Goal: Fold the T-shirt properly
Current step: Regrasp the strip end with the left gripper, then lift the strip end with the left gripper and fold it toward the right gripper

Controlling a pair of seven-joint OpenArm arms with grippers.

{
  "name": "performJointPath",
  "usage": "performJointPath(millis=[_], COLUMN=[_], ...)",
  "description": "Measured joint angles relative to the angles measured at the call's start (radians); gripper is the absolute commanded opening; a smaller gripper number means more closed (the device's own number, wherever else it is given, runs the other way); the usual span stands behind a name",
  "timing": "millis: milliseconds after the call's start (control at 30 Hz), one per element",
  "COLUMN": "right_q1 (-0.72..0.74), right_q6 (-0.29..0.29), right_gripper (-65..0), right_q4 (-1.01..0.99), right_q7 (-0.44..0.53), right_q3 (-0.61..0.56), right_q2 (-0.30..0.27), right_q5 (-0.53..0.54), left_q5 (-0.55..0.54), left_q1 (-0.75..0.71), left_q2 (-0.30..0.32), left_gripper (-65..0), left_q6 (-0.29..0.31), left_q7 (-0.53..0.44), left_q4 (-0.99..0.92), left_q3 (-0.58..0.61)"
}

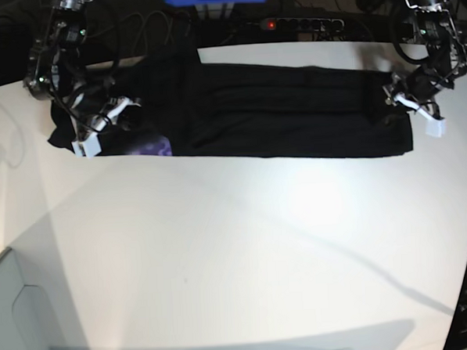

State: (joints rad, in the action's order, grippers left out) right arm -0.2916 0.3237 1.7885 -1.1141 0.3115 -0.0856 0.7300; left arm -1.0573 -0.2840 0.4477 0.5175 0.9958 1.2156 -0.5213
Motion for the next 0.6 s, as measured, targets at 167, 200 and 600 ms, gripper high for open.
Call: performJointPath(millis=[167, 200, 600], right_q1=[0.000, 0.000, 0.059], right_q6=[0.000, 0.000, 0.000], right_gripper=[-65.0, -65.0, -65.0], right_q4=[0.000, 0.000, 0.077], right_q7=[0.000, 0.000, -0.018], right_q3=[0.000, 0.000, 0.000], right_q2=[0.000, 0.000, -0.003], right_q5=[0.000, 0.000, -0.001], left_q5=[0.012, 0.012, 0.120], left_q1=[0.000, -0.001, -0.040], left_q2=[-0.017, -0.021, -0.031], left_gripper=[-65.0, -65.0, -64.9], left_q6=[-0.014, -0.014, -0.055], left_q7=[0.029, 0.029, 0.070], left_q4=[-0.008, -0.009, 0.098], left_q3=[-0.014, -0.027, -0.161])
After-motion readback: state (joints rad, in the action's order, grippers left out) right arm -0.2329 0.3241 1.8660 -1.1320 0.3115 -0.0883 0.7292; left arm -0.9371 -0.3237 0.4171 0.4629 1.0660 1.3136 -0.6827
